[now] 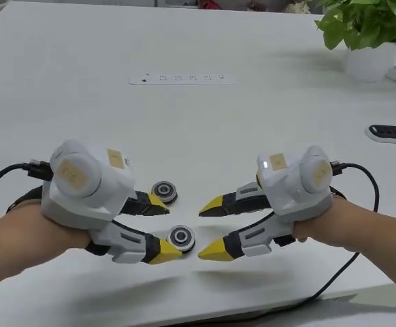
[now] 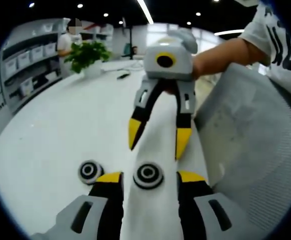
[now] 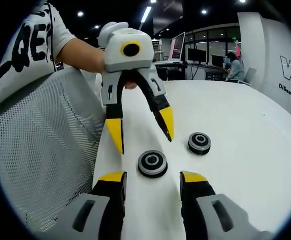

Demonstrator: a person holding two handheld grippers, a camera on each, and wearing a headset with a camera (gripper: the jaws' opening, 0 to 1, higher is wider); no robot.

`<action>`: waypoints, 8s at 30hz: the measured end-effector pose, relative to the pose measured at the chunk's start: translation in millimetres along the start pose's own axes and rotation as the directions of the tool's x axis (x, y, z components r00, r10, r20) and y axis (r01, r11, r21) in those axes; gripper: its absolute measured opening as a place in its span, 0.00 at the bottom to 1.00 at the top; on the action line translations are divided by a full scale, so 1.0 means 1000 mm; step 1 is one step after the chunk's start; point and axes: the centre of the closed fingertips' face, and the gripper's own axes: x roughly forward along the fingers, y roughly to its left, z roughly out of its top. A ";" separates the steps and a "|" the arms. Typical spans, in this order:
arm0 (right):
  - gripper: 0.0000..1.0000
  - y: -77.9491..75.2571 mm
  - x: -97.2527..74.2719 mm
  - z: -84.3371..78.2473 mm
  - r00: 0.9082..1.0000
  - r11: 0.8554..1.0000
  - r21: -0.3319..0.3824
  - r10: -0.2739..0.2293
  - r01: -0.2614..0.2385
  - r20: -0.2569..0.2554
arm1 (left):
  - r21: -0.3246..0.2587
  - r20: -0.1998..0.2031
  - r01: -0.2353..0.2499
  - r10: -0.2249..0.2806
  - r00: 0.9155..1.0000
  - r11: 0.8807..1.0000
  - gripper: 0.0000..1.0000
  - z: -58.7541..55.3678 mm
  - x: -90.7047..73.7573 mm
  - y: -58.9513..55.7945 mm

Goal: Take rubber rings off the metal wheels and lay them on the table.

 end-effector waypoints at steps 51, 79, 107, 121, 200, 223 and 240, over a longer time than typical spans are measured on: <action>0.31 -0.001 0.013 -0.001 0.998 0.991 0.131 -0.025 0.017 0.059 | 0.041 -0.004 -0.046 0.046 0.999 0.998 0.14 -0.005 0.016 0.004; 0.23 0.001 0.023 -0.006 0.999 0.992 0.118 -0.047 0.044 0.018 | 0.046 0.000 -0.055 0.055 0.998 0.997 0.14 -0.006 0.017 0.003; 0.10 0.001 0.017 -0.012 0.999 0.989 0.144 -0.042 0.042 -0.001 | 0.039 0.006 -0.067 0.066 0.998 0.997 0.14 -0.007 0.017 0.004; 0.04 0.001 0.016 -0.014 0.999 0.987 0.152 -0.042 0.043 -0.008 | 0.042 0.005 -0.071 0.071 0.997 0.997 0.14 -0.007 0.017 0.004; 0.00 -0.009 0.004 -0.010 0.991 0.844 0.537 -0.067 -0.005 0.116 | 0.083 -0.017 -0.094 0.096 0.995 0.992 0.13 -0.006 0.018 0.003; 0.00 -0.014 0.003 -0.006 0.980 0.767 0.641 -0.097 -0.037 0.171 | 0.089 -0.030 -0.110 0.113 0.993 0.990 0.12 -0.006 0.018 0.004; 0.00 -0.013 0.004 0.000 0.977 0.766 0.640 -0.093 -0.053 0.192 | 0.089 -0.036 -0.115 0.119 0.992 0.989 0.12 -0.006 0.018 0.004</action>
